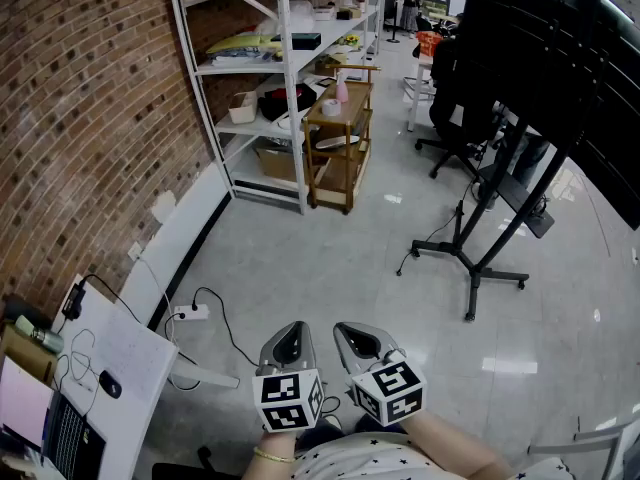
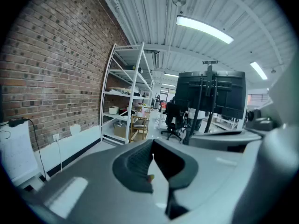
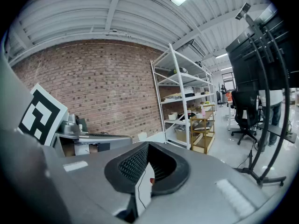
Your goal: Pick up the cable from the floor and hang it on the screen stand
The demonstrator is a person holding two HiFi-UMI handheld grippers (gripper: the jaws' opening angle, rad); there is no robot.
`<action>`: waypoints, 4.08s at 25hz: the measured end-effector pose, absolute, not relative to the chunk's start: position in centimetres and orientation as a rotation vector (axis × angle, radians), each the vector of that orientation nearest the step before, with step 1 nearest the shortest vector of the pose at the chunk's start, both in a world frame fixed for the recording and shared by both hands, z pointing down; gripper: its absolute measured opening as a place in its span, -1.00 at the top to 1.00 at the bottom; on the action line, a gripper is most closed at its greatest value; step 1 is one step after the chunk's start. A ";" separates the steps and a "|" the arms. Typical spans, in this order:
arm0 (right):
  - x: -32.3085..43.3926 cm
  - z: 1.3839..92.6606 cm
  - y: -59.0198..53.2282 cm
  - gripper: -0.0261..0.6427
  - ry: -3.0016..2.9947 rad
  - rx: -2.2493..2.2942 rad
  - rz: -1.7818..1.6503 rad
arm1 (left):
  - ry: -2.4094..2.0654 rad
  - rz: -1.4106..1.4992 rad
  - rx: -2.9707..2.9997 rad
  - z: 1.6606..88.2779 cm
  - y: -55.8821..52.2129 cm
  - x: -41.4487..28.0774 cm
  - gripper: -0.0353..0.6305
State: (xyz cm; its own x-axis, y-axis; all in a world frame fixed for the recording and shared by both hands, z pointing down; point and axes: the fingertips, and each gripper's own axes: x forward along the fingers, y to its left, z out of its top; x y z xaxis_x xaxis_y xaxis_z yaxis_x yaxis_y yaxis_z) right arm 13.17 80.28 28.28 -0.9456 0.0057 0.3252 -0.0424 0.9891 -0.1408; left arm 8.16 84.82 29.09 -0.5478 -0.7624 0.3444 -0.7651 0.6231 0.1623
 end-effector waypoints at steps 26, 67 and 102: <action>3.8 29.1 49.9 0.93 -2.785 0.169 0.216 | -2.410 0.005 1.319 30.4 54.2 -2.6 0.87; -9.2 62.5 -13.3 0.78 -2.296 0.946 0.611 | -1.795 0.396 1.756 60.8 -7.7 -17.7 0.87; -4.7 83.9 -25.0 0.86 -2.136 1.186 0.582 | -1.631 0.481 1.823 78.0 -16.3 -13.7 0.87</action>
